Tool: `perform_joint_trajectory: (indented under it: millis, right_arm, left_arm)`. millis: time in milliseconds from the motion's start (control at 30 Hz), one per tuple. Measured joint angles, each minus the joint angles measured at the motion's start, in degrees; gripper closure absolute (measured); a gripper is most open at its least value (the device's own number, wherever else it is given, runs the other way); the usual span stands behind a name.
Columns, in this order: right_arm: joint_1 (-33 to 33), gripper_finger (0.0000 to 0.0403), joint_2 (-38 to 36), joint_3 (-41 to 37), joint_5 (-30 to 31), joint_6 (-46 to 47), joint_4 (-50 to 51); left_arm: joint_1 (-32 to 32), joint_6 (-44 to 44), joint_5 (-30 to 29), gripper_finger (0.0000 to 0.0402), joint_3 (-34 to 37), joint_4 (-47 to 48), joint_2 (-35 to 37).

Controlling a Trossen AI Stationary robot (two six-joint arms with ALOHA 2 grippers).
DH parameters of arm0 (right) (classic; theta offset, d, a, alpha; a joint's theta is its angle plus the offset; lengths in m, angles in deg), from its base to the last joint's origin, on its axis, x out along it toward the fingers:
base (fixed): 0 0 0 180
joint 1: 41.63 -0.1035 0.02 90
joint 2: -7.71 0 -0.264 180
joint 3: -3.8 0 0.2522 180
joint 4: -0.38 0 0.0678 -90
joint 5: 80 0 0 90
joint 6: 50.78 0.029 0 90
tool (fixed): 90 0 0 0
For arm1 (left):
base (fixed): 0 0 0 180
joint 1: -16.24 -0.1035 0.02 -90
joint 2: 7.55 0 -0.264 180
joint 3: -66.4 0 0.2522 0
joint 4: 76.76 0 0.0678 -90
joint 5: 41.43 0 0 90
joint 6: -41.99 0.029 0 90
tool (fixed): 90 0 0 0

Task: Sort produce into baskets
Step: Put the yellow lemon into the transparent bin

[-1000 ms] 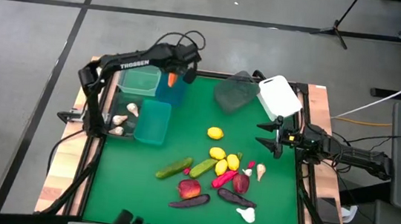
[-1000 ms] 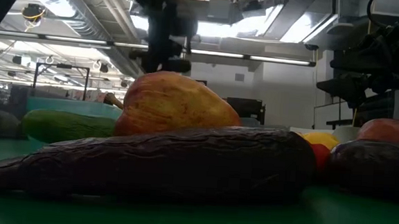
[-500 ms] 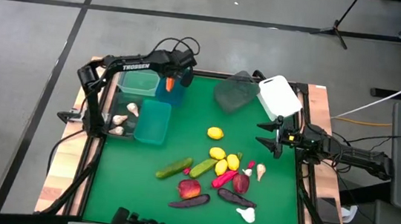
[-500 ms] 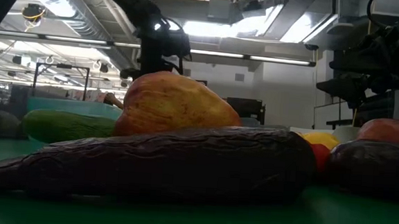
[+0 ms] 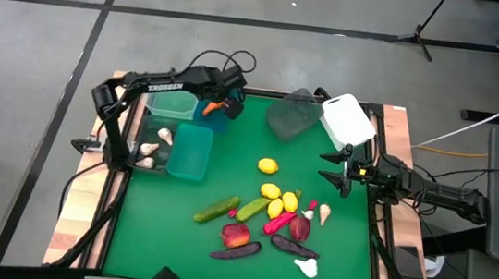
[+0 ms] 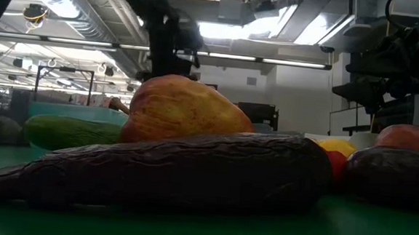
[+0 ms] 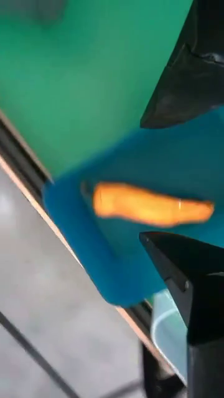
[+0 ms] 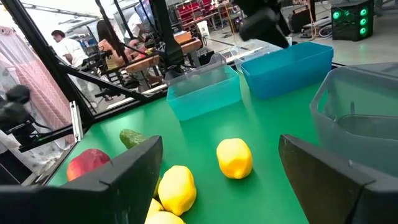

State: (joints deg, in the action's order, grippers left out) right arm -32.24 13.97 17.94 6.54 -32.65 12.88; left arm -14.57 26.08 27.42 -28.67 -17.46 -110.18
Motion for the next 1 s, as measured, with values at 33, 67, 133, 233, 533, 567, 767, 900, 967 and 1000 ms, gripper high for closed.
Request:
perform_joint_trajectory:
  millis: [33,67,133,233,533,567,767,900,967,1000]
  right_arm:
    - [0.0,0.0084,0.0,0.0,0.0,0.0,0.0]
    - [0.0,0.0084,0.0,0.0,0.0,0.0,0.0]
    - [0.0,0.0084,0.0,0.0,0.0,0.0,0.0]
    - [0.0,0.0084,0.0,0.0,0.0,0.0,0.0]
    - [0.0,0.0084,0.0,0.0,0.0,1.0,0.0]
    - [0.0,0.0084,0.0,0.0,0.0,1.1,0.0]
    - [0.0,0.0084,0.0,0.0,0.0,1.1,0.0]
    - [0.0,0.0084,0.0,0.0,0.0,1.1,0.0]
    - [0.0,0.0084,0.0,0.0,0.0,1.1,0.0]
    - [0.0,0.0084,0.0,0.0,0.0,1.1,0.0]
  left_arm:
    - [1.1,0.6,0.3,0.0124,0.0,-0.2,0.8]
    - [2.3,1.5,0.8,0.0126,0.0,-0.7,1.7]
    - [5.1,4.8,3.5,0.0130,0.0,-2.3,3.4]
    - [10.1,12.1,10.1,0.0134,-0.1,-7.7,4.9]
    - [22.9,30.4,17.7,0.0134,-0.1,-23.7,1.0]
    - [23.4,30.9,17.7,0.0134,-0.1,-25.1,0.4]
    - [22.7,31.0,19.6,0.0134,-0.1,-27.4,-3.9]
    - [21.5,31.2,22.1,0.0134,0.0,-29.0,-6.6]
    - [21.1,31.0,23.1,0.0134,0.0,-29.2,-7.8]
    - [20.8,30.4,23.9,0.0134,0.0,-29.7,-8.3]
